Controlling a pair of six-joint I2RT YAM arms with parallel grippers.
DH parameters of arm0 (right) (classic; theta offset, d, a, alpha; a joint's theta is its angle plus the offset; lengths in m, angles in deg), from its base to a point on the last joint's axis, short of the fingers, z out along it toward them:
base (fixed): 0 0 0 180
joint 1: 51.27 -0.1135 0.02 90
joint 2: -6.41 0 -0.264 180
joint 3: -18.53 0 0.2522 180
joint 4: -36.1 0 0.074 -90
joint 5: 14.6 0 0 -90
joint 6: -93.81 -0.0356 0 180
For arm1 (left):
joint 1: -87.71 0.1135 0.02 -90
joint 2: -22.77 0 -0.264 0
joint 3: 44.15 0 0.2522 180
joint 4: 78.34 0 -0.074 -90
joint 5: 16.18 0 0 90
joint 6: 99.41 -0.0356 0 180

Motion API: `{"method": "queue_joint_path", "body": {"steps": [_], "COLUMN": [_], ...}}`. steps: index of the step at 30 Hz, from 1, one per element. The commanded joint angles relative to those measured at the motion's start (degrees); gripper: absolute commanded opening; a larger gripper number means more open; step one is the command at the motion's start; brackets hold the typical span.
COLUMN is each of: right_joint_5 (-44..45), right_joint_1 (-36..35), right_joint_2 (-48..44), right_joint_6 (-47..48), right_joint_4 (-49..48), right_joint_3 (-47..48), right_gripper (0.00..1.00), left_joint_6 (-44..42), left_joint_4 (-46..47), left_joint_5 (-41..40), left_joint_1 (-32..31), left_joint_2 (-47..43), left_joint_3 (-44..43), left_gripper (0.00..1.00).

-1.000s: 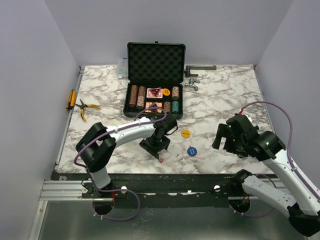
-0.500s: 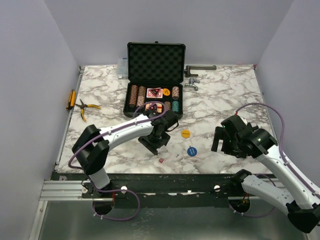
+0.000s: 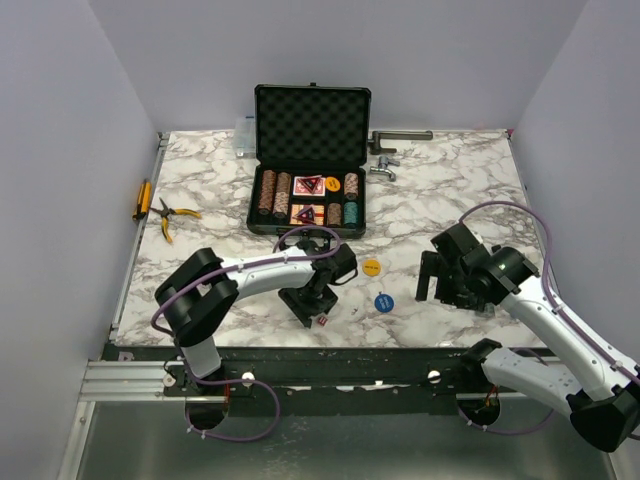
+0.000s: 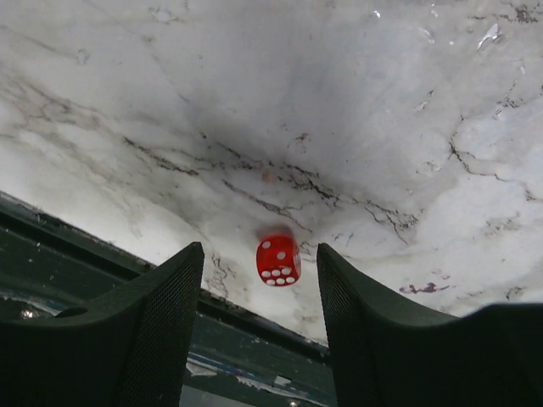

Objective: Pack up texas hold em set

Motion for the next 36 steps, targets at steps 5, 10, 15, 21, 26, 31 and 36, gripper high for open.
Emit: {"method": "queue_joint_path", "body": {"steps": [5, 10, 15, 21, 26, 31, 36], "right_joint_5": [-1.8, -1.5, -1.3, -1.6, -2.3, -3.4, -2.3], "right_joint_1": [-0.5, -0.5, -0.5, -0.4, -0.5, -0.5, -0.5], "right_joint_2": [-0.1, 0.0, 0.1, 0.3, 1.9, 4.6, 7.2], "right_joint_6": [1.3, 1.3, 1.1, 1.3, 1.8, 2.5, 3.0], "right_joint_4": [-1.6, -1.8, -1.8, -1.9, -1.8, -3.2, -2.6], "right_joint_3": [-0.2, -0.3, -0.4, -0.4, 0.8, 3.9, 10.9], "right_gripper": [1.00, 1.00, 1.00, 1.00, 0.99, 0.99, 0.99], "left_joint_6": [-3.3, -2.7, -2.0, -4.1, -7.4, -13.1, -16.1], "left_joint_4": [6.8, 8.4, 8.4, 8.3, 7.6, 2.0, -4.8], "left_joint_5": [2.0, 2.8, 3.5, 2.9, -1.3, -6.2, -8.1], "left_joint_1": [-0.8, -1.0, -1.1, -1.0, -1.1, -0.4, 0.9], "left_joint_2": [5.3, 5.3, 5.7, 5.9, 0.3, -5.2, -8.2], "left_joint_3": [0.1, 1.2, 1.4, -0.2, -2.8, -10.4, -19.5], "left_gripper": [0.49, 0.42, 0.26, 0.00, 0.00, 0.00, 0.00]}}
